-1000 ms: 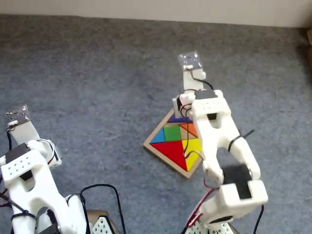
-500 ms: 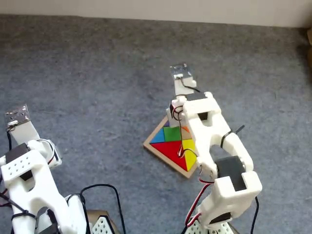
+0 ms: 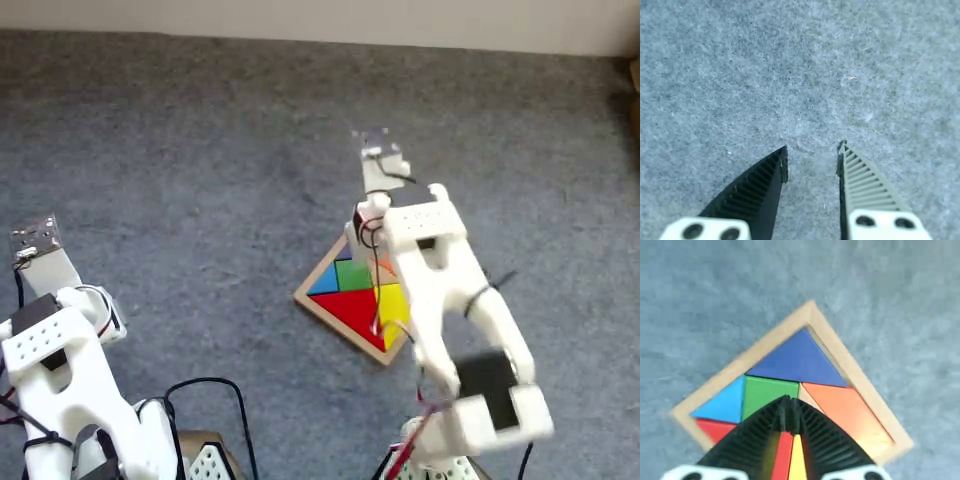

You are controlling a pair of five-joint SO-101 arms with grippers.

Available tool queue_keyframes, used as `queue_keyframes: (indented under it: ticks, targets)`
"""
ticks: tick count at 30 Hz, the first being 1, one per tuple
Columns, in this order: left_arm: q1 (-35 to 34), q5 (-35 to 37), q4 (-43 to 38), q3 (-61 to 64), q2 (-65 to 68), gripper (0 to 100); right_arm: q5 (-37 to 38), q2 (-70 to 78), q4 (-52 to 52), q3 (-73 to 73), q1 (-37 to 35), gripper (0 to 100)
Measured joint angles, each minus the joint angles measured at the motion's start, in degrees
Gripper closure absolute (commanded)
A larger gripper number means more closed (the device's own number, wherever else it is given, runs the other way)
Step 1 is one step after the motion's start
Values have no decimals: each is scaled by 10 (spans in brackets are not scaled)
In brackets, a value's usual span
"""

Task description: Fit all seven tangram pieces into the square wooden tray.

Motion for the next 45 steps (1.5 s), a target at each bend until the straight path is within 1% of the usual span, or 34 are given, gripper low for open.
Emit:
queue_keyframes:
  ticks: [3, 4, 7, 9, 14, 20, 25, 29, 33, 35, 39, 41, 43, 45]
  targets:
    - [0, 0, 0, 0, 0, 831, 0, -89, 11, 48, 9, 994]
    - [0, 0, 0, 0, 0, 847, 0, -115, 13, 70, 14, 994]
    - [5, 0, 0, 0, 0, 934, 0, -190, 13, 143, 24, 994]
    - [31, 0, 0, 0, 0, 990, 0, -234, 13, 196, 22, 994]
    - [107, 0, 0, 0, 0, 995, 0, -343, 13, 304, 41, 994]
    - [156, 0, -4, 5, -15, 995, 0, -490, 13, 402, 76, 994]
    - [183, 0, -18, 71, -127, 995, 0, -609, 11, 484, 96, 994]
    - [206, 0, -20, 139, -272, 995, 0, -698, -28, 563, 118, 994]
    - [219, 0, -17, 193, -417, 995, 0, -781, -40, 629, 137, 994]
    - [229, 0, 9, 209, -484, 995, -2, -825, -42, 655, 145, 994]
    - [273, 0, 69, 241, -600, 995, -2, -916, -42, 714, 149, 994]
    - [296, 0, 87, 263, -650, 995, -3, -961, -41, 746, 149, 994]
    - [305, 0, 91, 280, -663, 995, -4, -1000, -43, 747, 149, 994]
    - [308, 0, 92, 286, -663, 995, -4, -996, -43, 747, 149, 994]
